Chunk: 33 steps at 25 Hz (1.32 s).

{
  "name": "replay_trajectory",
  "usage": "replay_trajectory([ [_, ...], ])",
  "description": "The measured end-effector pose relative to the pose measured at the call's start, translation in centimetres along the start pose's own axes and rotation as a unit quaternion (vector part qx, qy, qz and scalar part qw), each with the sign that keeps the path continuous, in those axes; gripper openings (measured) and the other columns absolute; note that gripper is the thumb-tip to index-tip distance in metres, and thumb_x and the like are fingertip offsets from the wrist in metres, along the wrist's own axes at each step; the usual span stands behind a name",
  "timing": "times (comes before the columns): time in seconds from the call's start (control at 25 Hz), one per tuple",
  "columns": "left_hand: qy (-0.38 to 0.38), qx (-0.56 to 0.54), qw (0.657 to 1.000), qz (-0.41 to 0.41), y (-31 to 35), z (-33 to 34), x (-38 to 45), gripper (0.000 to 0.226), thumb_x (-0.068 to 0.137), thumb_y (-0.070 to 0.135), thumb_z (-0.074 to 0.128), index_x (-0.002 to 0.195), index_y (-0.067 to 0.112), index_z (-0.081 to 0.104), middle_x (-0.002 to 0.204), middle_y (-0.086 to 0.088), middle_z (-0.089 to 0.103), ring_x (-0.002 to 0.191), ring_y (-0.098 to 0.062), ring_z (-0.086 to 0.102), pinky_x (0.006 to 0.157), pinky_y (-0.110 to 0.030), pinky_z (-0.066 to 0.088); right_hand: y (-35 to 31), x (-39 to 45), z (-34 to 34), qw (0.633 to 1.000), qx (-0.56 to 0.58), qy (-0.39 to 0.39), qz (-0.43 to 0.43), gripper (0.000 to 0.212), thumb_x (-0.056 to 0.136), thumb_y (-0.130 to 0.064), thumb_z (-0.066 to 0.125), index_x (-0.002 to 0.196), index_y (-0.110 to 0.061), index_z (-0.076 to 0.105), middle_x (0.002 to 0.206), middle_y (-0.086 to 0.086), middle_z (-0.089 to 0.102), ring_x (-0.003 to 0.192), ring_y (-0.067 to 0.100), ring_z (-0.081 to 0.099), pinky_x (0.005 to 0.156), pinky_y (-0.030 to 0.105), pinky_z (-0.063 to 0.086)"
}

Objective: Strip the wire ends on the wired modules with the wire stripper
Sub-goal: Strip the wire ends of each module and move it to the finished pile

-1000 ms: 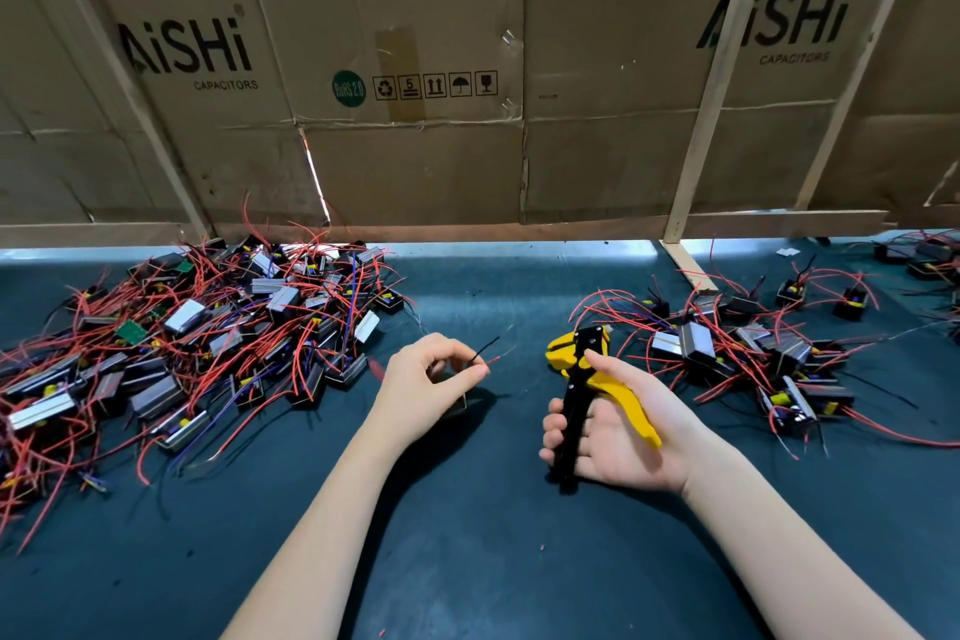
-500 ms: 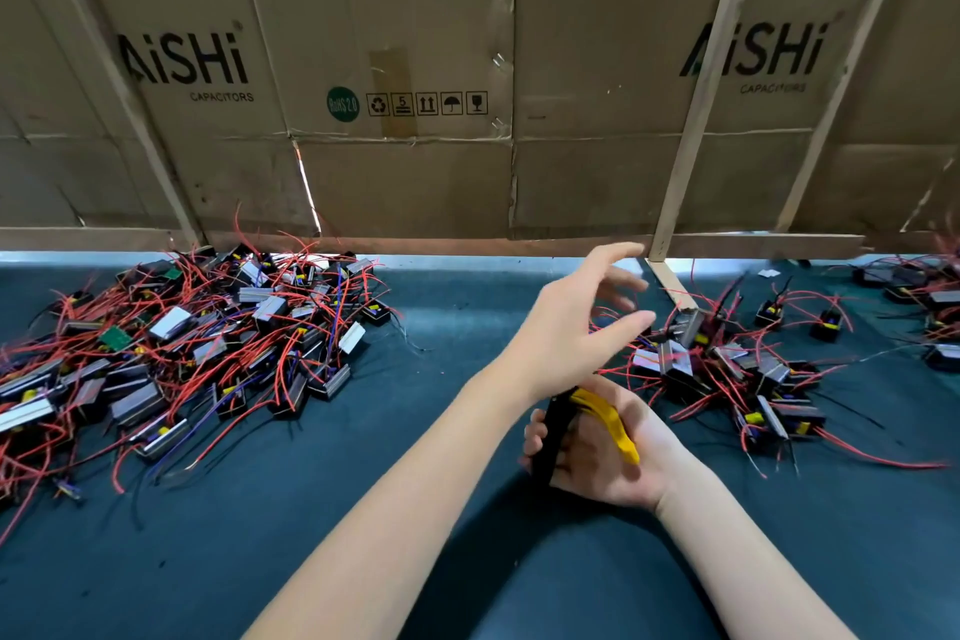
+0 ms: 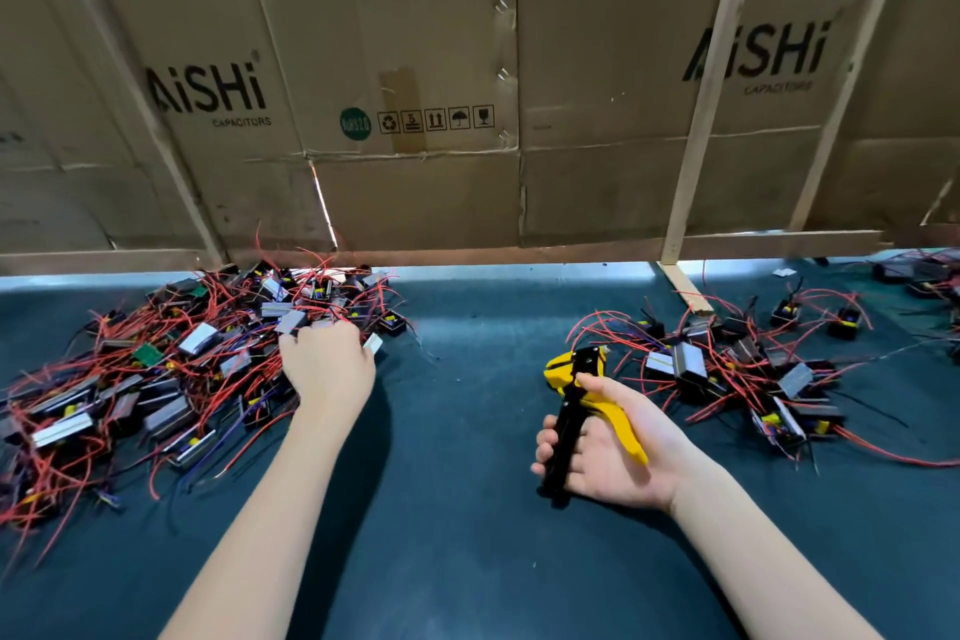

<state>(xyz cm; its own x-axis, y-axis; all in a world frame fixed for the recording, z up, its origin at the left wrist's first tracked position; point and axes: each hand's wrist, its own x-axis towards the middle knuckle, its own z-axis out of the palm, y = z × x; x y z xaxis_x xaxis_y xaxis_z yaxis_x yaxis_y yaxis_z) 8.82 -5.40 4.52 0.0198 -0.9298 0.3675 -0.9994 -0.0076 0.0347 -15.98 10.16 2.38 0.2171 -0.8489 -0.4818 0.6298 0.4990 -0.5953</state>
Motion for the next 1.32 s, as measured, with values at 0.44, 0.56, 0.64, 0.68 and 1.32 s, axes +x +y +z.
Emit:
replay_trajectory([
  [0.44, -0.141, -0.563, 0.784, 0.222, 5.5, 1.2, -4.9, 0.026, 0.093, 0.035, 0.058, 0.081, 0.023, 0.078, 0.059, 0.01, 0.053, 0.063, -0.006, 0.048, 0.066, -0.024, 0.037, -0.1, 0.2, -0.1, 1.0, -0.004, 0.005, 0.006, 0.047, 0.085, -0.044, 0.058, 0.098, 0.001, 0.052, 0.082, 0.02, 0.057, 0.074, 0.035, 0.059, 0.08, 0.049, 0.052],
  [0.56, -0.154, -0.594, 0.771, 0.172, 5.1, 1.0, -4.8, 0.02, 0.097, 0.027, 0.059, 0.089, 0.032, 0.078, 0.08, 0.002, 0.072, 0.08, -0.02, 0.062, 0.08, -0.033, 0.046, -0.2, 0.2, -0.2, 1.0, -0.007, 0.005, 0.009, 0.047, 0.083, -0.044, 0.059, 0.098, 0.001, 0.052, 0.081, 0.02, 0.057, 0.073, 0.035, 0.059, 0.081, 0.049, 0.051],
  [0.64, -0.142, -0.611, 0.764, 0.153, 5.2, 0.9, -4.8, 0.016, 0.093, 0.02, 0.065, 0.092, 0.028, 0.078, 0.088, 0.002, 0.076, 0.084, -0.025, 0.065, 0.084, -0.037, 0.05, -0.1, 0.3, -0.2, 1.0, -0.004, 0.005, 0.009, 0.047, 0.083, -0.044, 0.059, 0.097, 0.0, 0.053, 0.081, 0.02, 0.057, 0.072, 0.035, 0.059, 0.081, 0.049, 0.051],
  [0.68, -0.138, -0.616, 0.761, 0.151, 5.4, 1.0, -4.9, 0.014, 0.092, 0.016, 0.066, 0.091, 0.025, 0.078, 0.087, 0.002, 0.076, 0.079, -0.02, 0.066, 0.082, -0.036, 0.051, -0.1, 0.3, -0.2, 1.0, -0.004, 0.006, 0.009, 0.046, 0.083, -0.044, 0.059, 0.096, 0.0, 0.053, 0.081, 0.02, 0.057, 0.072, 0.034, 0.059, 0.081, 0.049, 0.05],
  [1.32, -0.167, -0.655, 0.722, 0.15, 5.7, 1.7, -5.2, 0.02, 0.093, 0.014, 0.065, 0.079, 0.028, 0.069, 0.082, 0.004, 0.072, 0.07, -0.006, 0.056, 0.072, -0.02, 0.046, -0.1, -0.1, -0.6, 0.991, -0.085, -0.107, 0.002, 0.042, 0.08, -0.043, 0.059, 0.084, -0.001, 0.057, 0.078, 0.016, 0.051, 0.068, 0.031, 0.053, 0.074, 0.042, 0.051],
])
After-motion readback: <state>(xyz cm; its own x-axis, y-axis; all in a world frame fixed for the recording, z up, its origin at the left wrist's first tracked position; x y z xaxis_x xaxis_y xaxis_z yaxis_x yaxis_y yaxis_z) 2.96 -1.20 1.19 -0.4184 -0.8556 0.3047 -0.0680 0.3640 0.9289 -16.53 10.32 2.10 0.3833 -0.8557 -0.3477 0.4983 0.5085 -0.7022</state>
